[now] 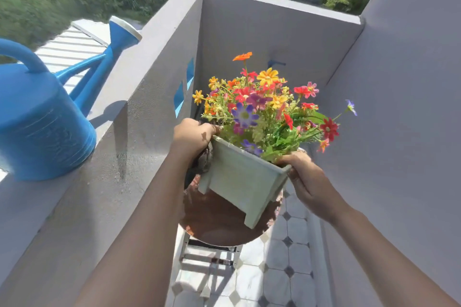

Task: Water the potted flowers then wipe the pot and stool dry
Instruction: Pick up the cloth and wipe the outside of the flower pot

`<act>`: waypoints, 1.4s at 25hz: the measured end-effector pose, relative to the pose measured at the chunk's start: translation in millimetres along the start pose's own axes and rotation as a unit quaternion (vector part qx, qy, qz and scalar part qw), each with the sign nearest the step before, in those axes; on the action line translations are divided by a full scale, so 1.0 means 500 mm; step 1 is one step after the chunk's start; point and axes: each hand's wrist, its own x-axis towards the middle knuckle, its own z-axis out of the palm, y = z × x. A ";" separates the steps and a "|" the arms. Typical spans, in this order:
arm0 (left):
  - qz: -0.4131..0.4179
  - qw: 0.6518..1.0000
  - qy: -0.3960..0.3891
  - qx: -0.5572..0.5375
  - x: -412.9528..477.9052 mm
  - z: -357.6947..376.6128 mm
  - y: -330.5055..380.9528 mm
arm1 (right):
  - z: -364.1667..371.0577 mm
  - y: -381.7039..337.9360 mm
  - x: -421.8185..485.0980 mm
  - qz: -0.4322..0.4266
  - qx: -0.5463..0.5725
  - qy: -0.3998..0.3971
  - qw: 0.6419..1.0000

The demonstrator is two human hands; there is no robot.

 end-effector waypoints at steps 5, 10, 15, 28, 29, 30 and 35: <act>-0.002 0.995 0.096 -0.009 -0.049 0.015 -0.002 | -0.015 -0.067 -0.001 0.014 -0.122 0.068 0.990; 0.004 0.988 0.153 0.021 -0.103 0.021 0.019 | 0.070 -0.125 0.038 0.073 -0.331 0.101 0.935; 0.075 0.977 0.195 0.050 -0.151 0.015 0.030 | 0.084 -0.099 0.035 0.068 -0.163 0.142 0.974; 0.007 0.996 0.024 -0.089 -0.073 0.080 0.022 | 0.041 -0.011 -0.013 0.048 0.011 0.147 0.988; -0.009 0.996 0.025 -0.085 -0.061 0.080 0.025 | 0.043 -0.009 -0.015 0.047 0.017 0.149 0.988; 0.003 0.995 0.017 -0.101 -0.067 0.081 0.025 | 0.043 -0.006 -0.016 0.053 0.024 0.150 0.987; 0.182 0.977 0.060 -0.091 -0.167 0.085 0.018 | 0.040 0.010 -0.018 0.064 0.008 0.171 0.983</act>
